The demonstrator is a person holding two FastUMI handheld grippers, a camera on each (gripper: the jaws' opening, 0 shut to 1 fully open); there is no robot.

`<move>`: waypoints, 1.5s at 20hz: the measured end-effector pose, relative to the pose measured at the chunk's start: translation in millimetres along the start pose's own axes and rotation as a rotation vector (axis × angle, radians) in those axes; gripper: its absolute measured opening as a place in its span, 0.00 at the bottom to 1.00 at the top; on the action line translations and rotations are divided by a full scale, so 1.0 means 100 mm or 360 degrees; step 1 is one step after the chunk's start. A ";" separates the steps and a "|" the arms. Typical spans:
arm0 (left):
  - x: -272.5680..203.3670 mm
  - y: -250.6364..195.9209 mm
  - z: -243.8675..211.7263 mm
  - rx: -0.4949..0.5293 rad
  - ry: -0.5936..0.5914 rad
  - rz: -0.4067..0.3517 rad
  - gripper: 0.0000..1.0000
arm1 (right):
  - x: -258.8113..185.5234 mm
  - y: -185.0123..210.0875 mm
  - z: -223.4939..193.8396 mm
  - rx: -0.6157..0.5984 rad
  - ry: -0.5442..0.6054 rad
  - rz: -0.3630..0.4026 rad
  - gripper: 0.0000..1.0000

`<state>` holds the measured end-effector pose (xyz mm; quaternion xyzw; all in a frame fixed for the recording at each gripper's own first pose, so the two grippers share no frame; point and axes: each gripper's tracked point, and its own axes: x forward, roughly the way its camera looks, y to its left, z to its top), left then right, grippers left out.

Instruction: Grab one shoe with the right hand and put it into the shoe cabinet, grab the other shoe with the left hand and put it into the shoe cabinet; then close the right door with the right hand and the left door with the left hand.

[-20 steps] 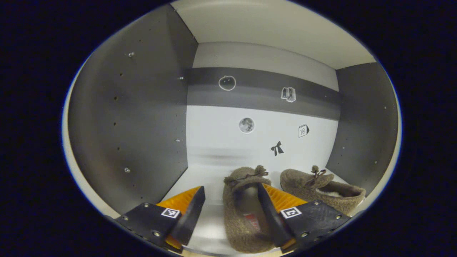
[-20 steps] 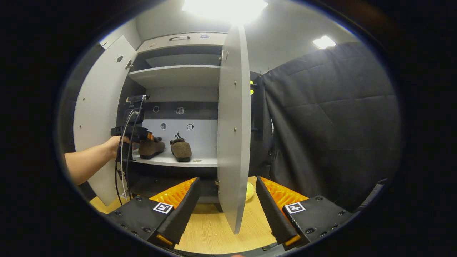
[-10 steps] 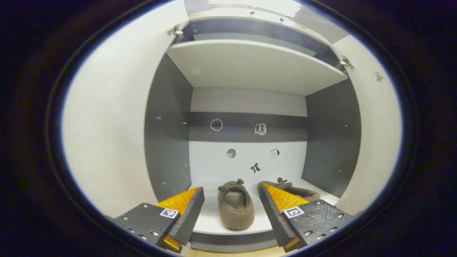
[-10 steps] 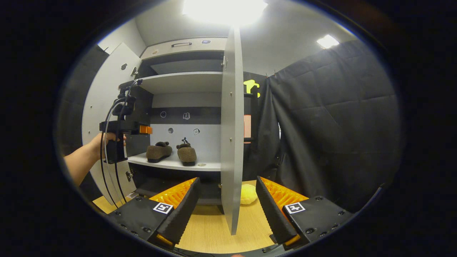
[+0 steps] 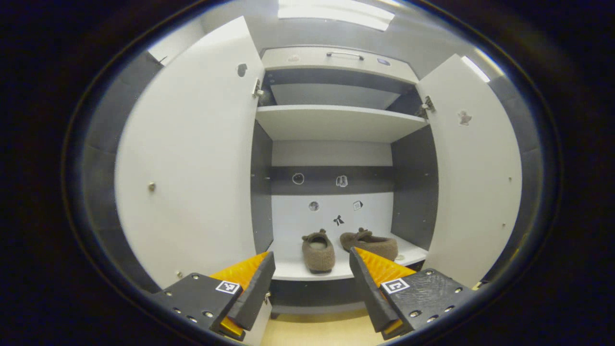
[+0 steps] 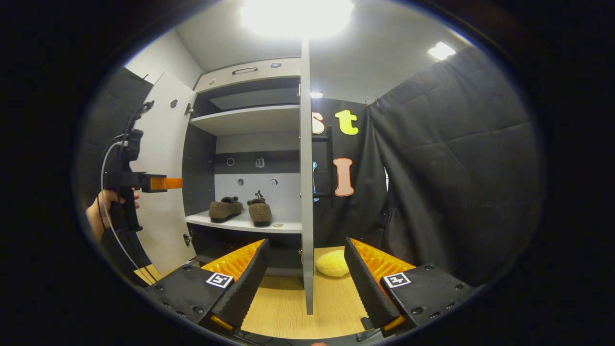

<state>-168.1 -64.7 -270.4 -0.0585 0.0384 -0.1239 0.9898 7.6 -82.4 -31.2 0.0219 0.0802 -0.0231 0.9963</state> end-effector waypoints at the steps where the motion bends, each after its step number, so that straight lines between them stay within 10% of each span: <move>1: -0.20 0.01 0.01 0.0020 -0.0008 0.0010 0.96 | -0.01 -0.06 0.04 0.0001 -0.0002 -0.0006 0.98; 15: -1.63 0.89 -0.22 -0.0018 0.0059 0.0301 0.90 | 0.29 -0.99 0.62 -0.0112 -0.0089 -0.0399 0.97; 30: -1.90 2.33 -0.36 -0.0056 0.0060 0.0594 0.90 | 0.85 -0.78 0.89 -0.0127 -0.0135 -0.0673 0.91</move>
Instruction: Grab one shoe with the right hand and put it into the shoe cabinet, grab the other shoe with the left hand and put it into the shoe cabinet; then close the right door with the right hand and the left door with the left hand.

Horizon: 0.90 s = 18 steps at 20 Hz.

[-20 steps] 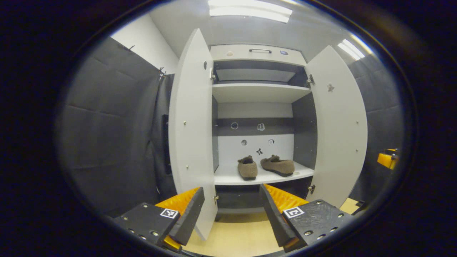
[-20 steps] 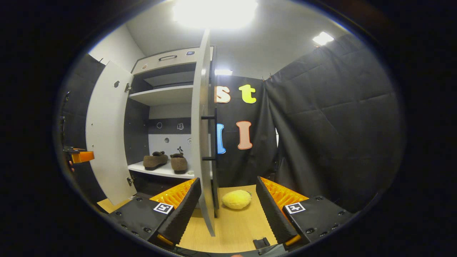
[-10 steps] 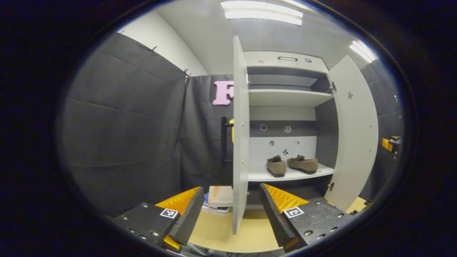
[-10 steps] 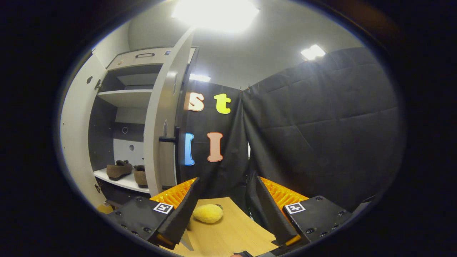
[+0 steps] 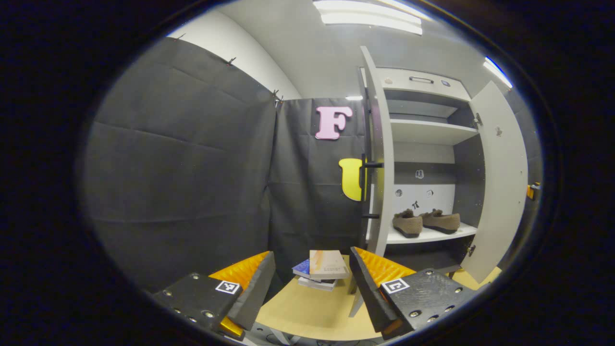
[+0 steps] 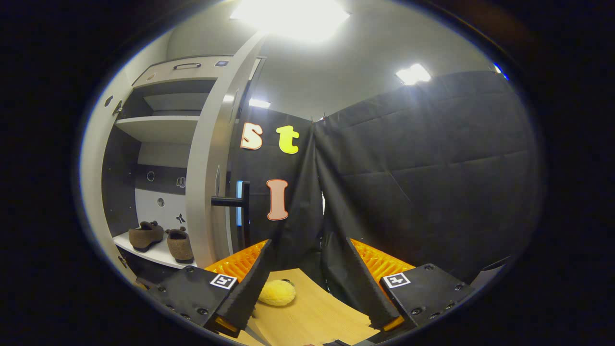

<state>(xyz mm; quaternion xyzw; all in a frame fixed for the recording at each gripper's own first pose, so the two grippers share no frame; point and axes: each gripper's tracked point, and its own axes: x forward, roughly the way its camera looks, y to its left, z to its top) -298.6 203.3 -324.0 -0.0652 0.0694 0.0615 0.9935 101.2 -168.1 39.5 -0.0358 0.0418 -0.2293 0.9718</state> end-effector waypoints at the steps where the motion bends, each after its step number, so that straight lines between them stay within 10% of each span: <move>1: 0.05 0.02 -0.01 -0.0002 0.0003 -0.0002 0.89 | -0.03 0.04 0.00 -0.0003 0.0008 0.0010 0.90; 18: 0.67 0.13 -0.07 -0.0047 0.0014 -0.0111 0.90 | -0.39 1.29 0.10 0.0017 -0.0046 0.0334 0.94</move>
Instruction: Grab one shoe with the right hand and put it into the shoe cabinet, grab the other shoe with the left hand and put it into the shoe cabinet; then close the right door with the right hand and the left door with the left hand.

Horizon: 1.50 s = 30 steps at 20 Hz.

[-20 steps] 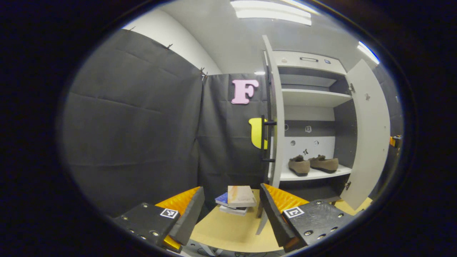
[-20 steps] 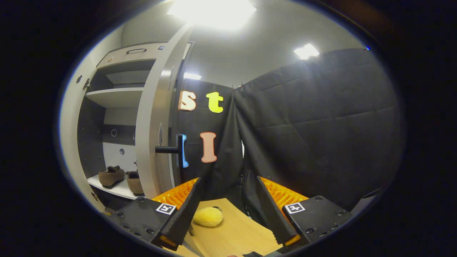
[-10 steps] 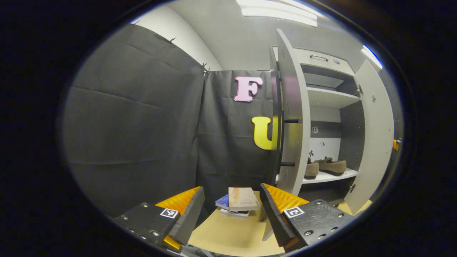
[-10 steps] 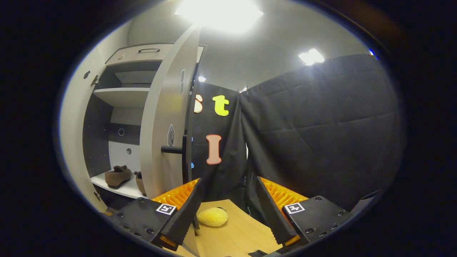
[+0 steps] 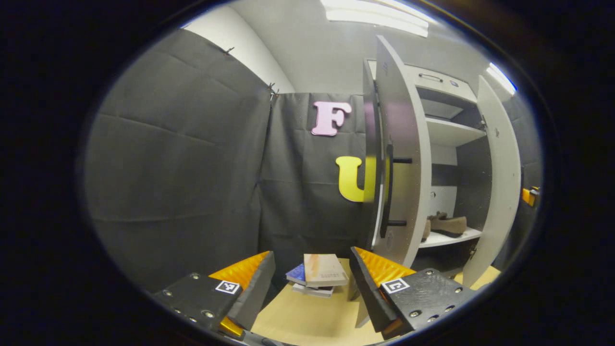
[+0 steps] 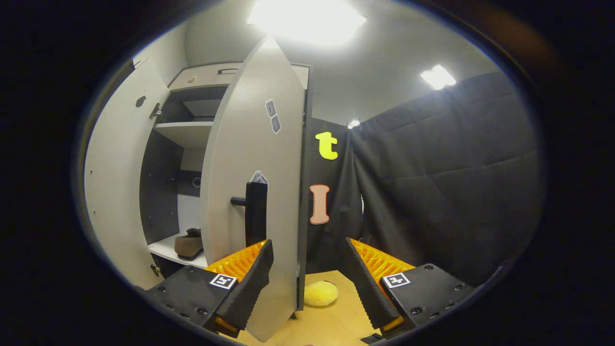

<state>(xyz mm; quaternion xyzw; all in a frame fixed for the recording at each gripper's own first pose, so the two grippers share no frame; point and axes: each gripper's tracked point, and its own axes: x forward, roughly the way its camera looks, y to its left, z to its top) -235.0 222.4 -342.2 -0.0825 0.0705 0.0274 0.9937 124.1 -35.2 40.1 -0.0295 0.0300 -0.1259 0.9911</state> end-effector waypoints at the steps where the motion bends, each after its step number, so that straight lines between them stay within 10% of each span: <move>1: 0.01 0.03 0.00 0.0000 0.0001 0.0001 0.90 | 0.02 0.09 0.00 -0.0003 -0.0002 0.0033 0.94; 10: 0.18 -0.01 0.16 0.0020 -0.0024 -0.0030 0.90 | 0.00 0.54 0.02 -0.0073 -0.0048 0.0222 0.98; 30: 0.58 -0.44 0.45 0.0116 -0.0159 0.0034 0.95 | -0.03 -0.15 -0.23 0.0016 0.0028 0.0202 0.97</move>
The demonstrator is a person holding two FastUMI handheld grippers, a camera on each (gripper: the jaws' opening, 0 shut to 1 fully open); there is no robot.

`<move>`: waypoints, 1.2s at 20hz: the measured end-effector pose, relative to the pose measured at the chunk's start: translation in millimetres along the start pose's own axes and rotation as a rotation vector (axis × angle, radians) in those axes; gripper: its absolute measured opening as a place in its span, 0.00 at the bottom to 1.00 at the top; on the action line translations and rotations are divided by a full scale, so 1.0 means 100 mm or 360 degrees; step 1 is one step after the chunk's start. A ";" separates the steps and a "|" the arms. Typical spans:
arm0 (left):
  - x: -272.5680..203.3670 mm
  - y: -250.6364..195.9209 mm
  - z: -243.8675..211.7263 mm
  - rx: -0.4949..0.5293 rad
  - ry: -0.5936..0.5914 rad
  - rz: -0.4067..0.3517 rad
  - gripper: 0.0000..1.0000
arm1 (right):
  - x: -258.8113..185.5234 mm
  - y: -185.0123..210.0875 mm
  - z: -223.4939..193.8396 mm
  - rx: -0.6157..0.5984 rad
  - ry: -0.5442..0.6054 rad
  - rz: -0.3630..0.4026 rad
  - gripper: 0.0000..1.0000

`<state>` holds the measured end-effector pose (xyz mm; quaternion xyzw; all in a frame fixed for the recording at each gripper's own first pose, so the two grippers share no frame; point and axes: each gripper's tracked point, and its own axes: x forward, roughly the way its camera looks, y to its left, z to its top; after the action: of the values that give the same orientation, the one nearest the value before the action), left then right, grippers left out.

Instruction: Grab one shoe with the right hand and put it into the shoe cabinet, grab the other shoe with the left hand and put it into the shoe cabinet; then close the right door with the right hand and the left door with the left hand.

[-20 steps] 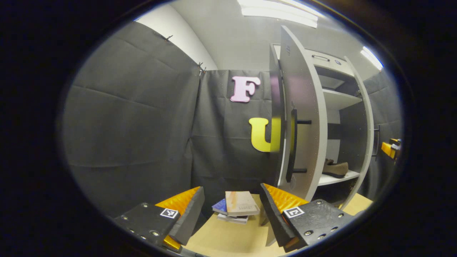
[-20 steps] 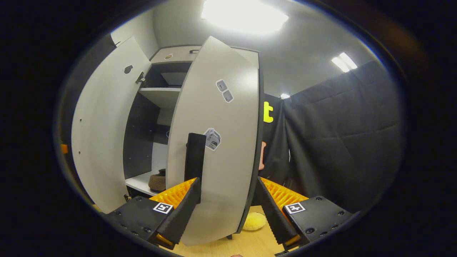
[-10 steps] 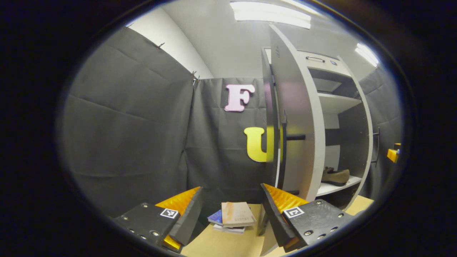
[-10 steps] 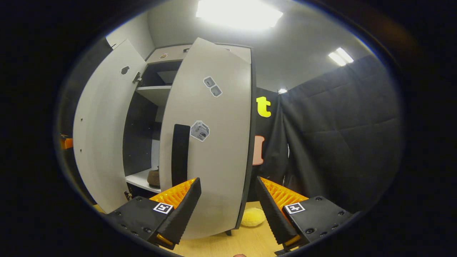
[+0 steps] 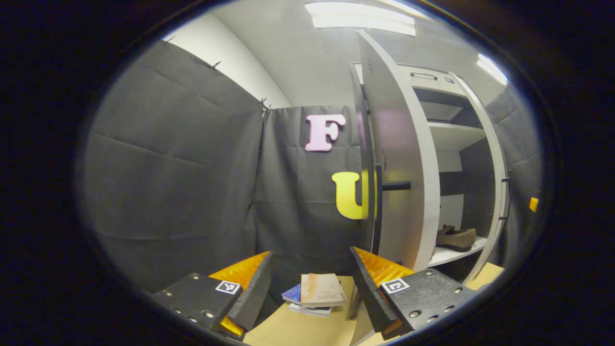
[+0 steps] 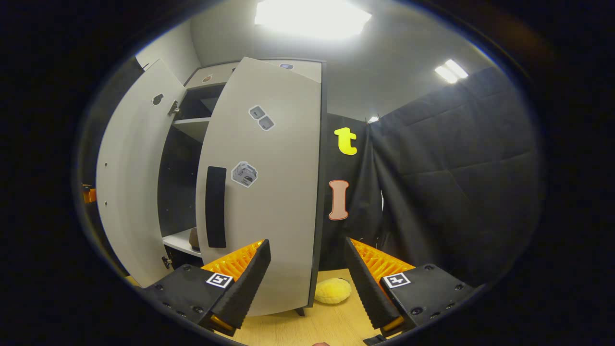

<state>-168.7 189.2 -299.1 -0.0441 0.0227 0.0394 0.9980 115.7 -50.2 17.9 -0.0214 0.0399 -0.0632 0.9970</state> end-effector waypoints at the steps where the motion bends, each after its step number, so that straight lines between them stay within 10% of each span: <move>1: -0.01 -0.03 0.02 0.0005 -0.0002 -0.0008 0.95 | 0.00 0.00 -0.01 0.0000 0.0003 0.0009 0.97; 24: -0.04 -1.81 0.01 0.0049 -0.0021 -0.0384 0.96 | -0.31 -0.45 -0.23 -0.0008 0.0081 0.0020 0.96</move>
<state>-157.7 9.1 -282.1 -0.0310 0.0114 -0.0809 0.9962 78.1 -91.4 -0.6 -0.0222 0.0656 -0.0575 0.9959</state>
